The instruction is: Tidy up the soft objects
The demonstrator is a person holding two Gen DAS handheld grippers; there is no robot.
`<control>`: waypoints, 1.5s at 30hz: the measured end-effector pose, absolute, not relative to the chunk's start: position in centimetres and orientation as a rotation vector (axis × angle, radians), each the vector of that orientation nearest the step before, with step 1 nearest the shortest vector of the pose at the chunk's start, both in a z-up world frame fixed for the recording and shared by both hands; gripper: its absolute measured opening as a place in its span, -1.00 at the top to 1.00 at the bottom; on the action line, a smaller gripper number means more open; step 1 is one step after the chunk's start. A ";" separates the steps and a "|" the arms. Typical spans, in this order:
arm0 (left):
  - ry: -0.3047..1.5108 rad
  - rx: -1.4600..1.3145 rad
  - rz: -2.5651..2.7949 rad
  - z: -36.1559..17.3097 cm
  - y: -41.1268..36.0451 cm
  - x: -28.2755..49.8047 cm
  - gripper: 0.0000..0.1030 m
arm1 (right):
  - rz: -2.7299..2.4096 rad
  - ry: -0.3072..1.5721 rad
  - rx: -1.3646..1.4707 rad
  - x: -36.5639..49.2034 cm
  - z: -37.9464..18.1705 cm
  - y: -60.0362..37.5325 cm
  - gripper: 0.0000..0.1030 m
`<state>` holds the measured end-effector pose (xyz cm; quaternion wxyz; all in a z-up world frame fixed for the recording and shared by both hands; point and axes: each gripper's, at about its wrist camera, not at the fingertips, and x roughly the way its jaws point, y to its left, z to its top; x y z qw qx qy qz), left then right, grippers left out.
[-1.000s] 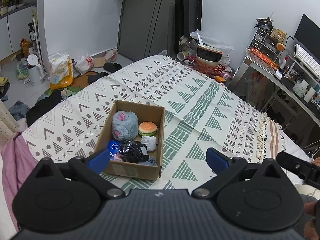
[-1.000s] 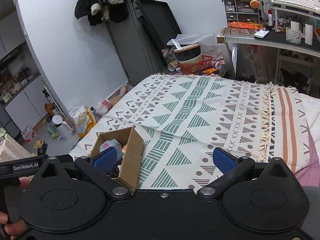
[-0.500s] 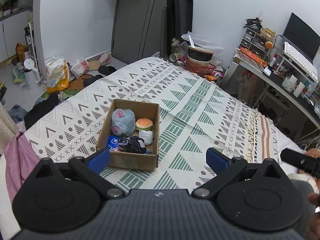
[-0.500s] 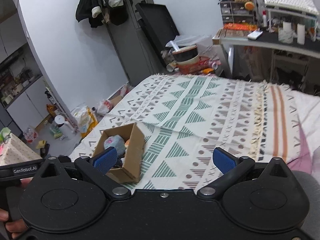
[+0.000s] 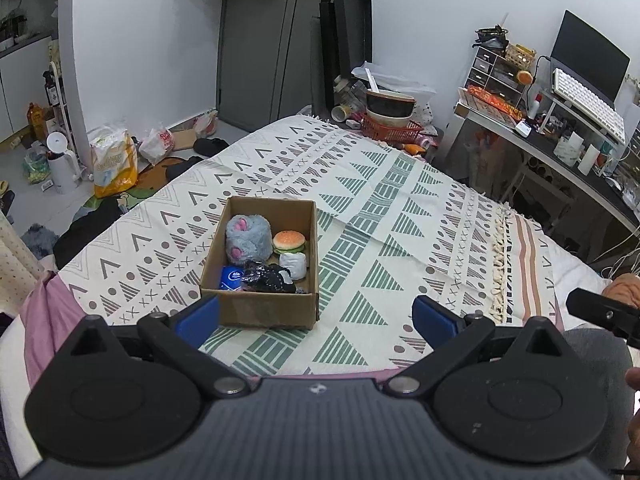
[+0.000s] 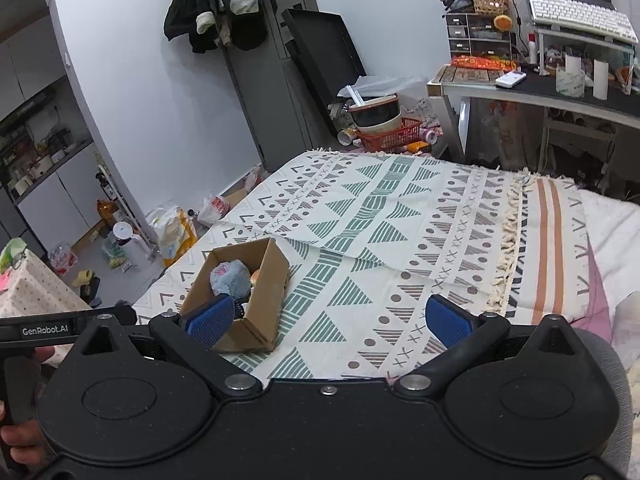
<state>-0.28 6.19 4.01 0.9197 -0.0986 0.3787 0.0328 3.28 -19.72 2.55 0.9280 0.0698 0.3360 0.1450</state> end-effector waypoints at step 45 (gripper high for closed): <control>0.784 -0.175 0.070 4.3 6.3 -1.4 -0.97 | 0.325 0.718 0.101 2.7 1.1 -18.7 -1.00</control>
